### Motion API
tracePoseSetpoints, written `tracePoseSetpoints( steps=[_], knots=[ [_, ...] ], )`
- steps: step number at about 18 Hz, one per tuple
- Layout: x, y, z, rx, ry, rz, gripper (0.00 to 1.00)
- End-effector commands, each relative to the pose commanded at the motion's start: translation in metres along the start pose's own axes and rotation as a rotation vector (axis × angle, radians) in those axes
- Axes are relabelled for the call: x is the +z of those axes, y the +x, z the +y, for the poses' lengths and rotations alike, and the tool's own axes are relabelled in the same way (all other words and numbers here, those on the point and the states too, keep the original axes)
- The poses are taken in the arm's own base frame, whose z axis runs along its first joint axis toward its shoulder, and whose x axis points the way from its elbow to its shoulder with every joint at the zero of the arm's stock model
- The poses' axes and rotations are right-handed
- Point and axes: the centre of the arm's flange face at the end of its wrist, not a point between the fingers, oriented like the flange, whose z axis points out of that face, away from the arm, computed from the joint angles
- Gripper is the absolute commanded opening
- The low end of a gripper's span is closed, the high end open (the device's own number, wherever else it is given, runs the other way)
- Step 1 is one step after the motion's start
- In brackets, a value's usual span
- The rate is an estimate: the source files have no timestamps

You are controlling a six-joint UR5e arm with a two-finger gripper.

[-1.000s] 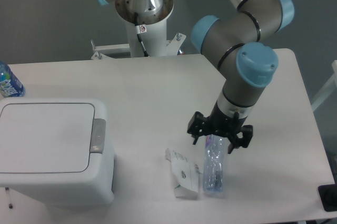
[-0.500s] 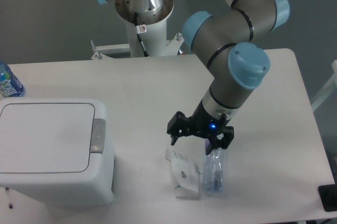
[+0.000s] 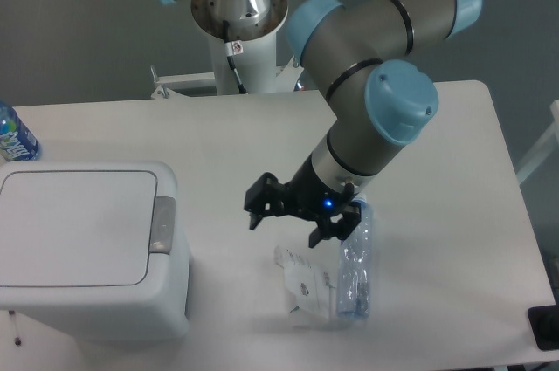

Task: Open the trash can
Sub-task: 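Move the gripper to the grey button on the trash can lid, then press down on the grey lid button with the gripper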

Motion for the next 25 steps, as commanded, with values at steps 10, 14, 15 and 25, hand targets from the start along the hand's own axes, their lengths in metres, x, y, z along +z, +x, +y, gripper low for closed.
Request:
tracePoseSetpoints(
  steps=[10, 14, 15, 25],
  knots=[
    [-0.007, 0.051, -0.020, -0.039, 0.039, 0.024, 1.00],
    [-0.012, 0.066, -0.022, -0.048, 0.050, 0.022, 1.00],
    [-0.010, 0.070, -0.023, -0.044, 0.049, 0.026, 1.00],
    [0.002, 0.074, -0.024, -0.064, 0.033, 0.029, 1.00]
  ],
)
